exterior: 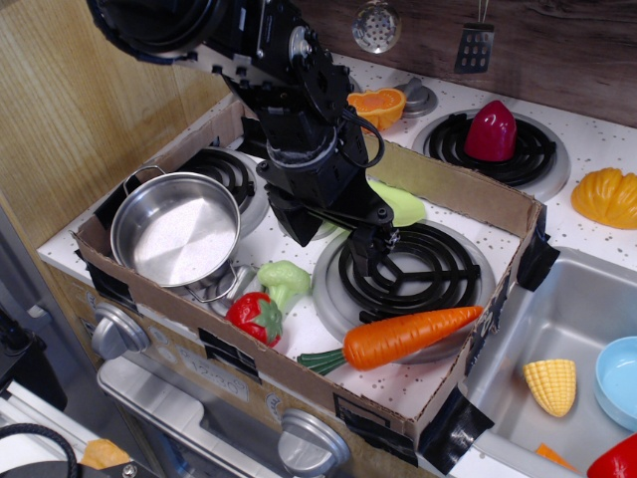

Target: Put carrot on plate

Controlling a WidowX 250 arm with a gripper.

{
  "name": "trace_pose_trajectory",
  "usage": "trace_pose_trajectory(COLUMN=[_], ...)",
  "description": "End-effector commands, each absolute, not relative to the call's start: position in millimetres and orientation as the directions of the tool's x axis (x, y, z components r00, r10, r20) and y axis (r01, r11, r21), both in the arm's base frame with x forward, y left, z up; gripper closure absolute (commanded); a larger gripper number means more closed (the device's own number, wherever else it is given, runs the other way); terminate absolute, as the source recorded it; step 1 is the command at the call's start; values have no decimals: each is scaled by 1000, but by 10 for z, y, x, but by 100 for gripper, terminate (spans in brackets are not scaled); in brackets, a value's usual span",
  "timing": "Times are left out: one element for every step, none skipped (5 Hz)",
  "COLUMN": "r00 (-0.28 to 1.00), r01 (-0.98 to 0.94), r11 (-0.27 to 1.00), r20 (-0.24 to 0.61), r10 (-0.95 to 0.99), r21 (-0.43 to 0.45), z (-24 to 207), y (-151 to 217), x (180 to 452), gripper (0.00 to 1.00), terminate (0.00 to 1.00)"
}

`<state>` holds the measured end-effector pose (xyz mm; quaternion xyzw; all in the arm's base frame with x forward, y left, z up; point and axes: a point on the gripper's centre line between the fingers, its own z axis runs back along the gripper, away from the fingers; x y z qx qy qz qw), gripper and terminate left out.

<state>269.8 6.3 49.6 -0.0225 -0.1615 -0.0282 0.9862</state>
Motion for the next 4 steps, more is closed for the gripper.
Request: trace_pose_trajectory(r00=[946, 909, 898, 873], r01=[63, 161, 205, 257], r11=[997, 986, 977, 965], r20=[320, 385, 384, 415], r10=[-48, -161, -213, -255], r21=[-35, 33, 62, 53], z=[496, 721, 916, 913], y=[63, -32, -181, -317], x=[2698, 2655, 2603, 2479], gripper=[0, 0, 0, 0], terminate=[0, 0, 0, 0])
